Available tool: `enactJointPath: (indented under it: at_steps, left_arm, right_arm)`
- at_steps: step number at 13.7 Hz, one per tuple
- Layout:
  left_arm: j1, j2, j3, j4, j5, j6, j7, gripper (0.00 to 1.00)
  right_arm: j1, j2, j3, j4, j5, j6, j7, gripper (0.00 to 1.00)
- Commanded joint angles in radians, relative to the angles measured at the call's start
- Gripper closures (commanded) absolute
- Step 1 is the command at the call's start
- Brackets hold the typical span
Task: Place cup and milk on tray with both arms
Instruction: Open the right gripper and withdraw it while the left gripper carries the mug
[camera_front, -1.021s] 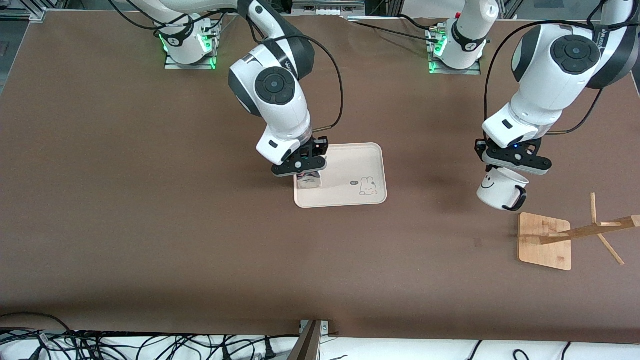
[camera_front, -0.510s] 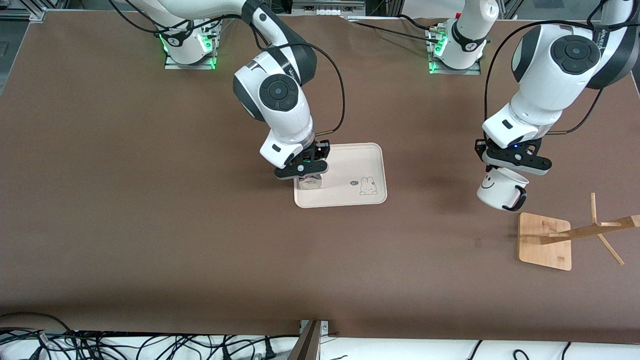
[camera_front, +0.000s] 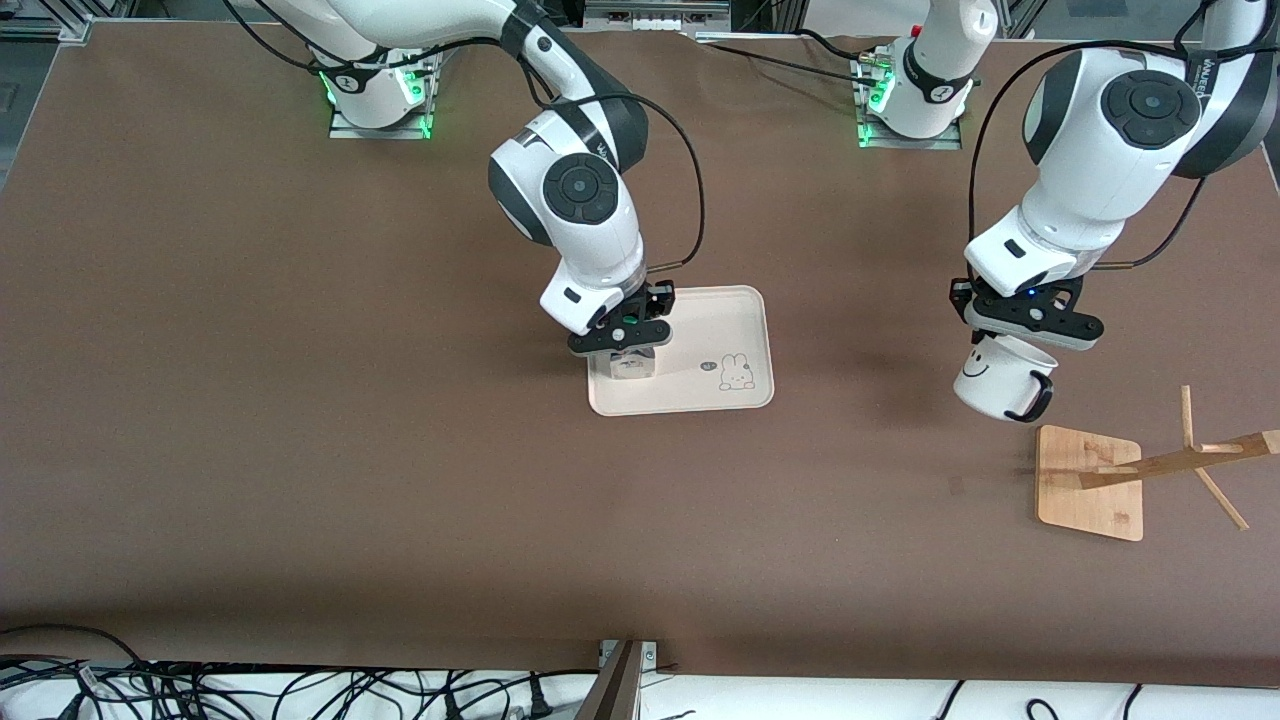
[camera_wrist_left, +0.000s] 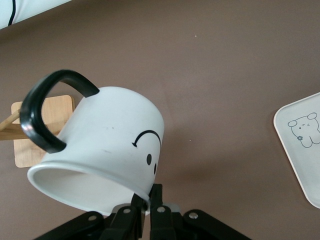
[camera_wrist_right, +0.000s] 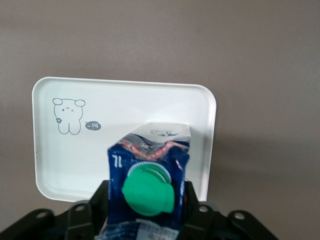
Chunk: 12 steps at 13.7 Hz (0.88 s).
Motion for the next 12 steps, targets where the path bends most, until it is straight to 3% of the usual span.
enactJointPath:
  at_steps: [1, 4, 7, 9, 12]
  left_arm:
    - [0.001, -0.006, -0.002, 0.004, -0.019, -0.012, 0.003, 1.00]
    - [-0.019, -0.006, -0.002, 0.005, -0.019, -0.040, -0.003, 1.00]
    - [-0.062, 0.009, -0.031, 0.066, -0.019, -0.145, -0.006, 1.00]
    - [-0.108, 0.059, -0.057, 0.135, -0.019, -0.271, -0.041, 1.00]
    - [-0.150, 0.135, -0.127, 0.166, -0.024, -0.290, -0.142, 1.00]
  right_arm:
    - [0.004, 0.000, -0.007, 0.026, 0.008, -0.005, 0.008, 0.00]
    - [0.004, -0.090, -0.045, 0.029, 0.012, -0.037, 0.015, 0.00]
    - [-0.013, -0.184, -0.120, 0.064, 0.058, -0.178, 0.038, 0.00]
    - [-0.066, -0.233, -0.185, 0.106, 0.147, -0.300, -0.003, 0.00]
    - [-0.184, -0.296, -0.213, 0.106, 0.158, -0.454, -0.159, 0.00]
